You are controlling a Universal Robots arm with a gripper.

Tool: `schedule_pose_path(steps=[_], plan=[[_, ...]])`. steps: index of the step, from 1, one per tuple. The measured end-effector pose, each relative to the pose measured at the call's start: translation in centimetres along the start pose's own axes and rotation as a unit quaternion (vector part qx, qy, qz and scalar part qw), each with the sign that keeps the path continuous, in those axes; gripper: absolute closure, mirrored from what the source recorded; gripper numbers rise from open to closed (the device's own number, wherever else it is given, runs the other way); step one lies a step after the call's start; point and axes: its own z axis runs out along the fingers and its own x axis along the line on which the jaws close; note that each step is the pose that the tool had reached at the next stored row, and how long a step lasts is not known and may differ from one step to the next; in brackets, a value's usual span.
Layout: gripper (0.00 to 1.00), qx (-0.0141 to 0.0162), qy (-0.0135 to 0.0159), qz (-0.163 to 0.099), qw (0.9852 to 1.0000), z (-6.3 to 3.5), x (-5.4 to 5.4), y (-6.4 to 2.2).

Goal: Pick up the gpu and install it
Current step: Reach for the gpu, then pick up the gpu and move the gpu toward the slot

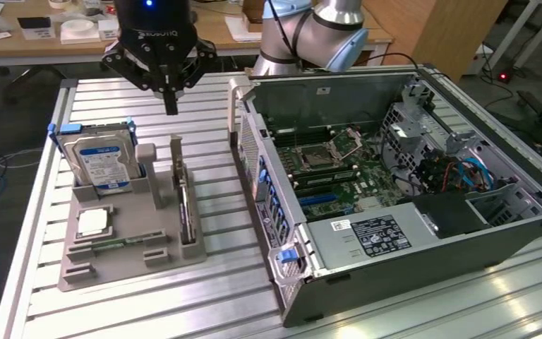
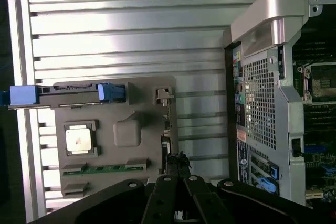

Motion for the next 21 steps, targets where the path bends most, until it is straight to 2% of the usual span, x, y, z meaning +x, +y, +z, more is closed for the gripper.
schedule_pose_path(steps=[10,21], plan=[[0.90,0.0000,0.0000,0.000,1.0000,-0.05,1.9,-0.21],[0.90,0.0000,0.0000,0.000,1.0000,-0.05,1.9,-0.21]])
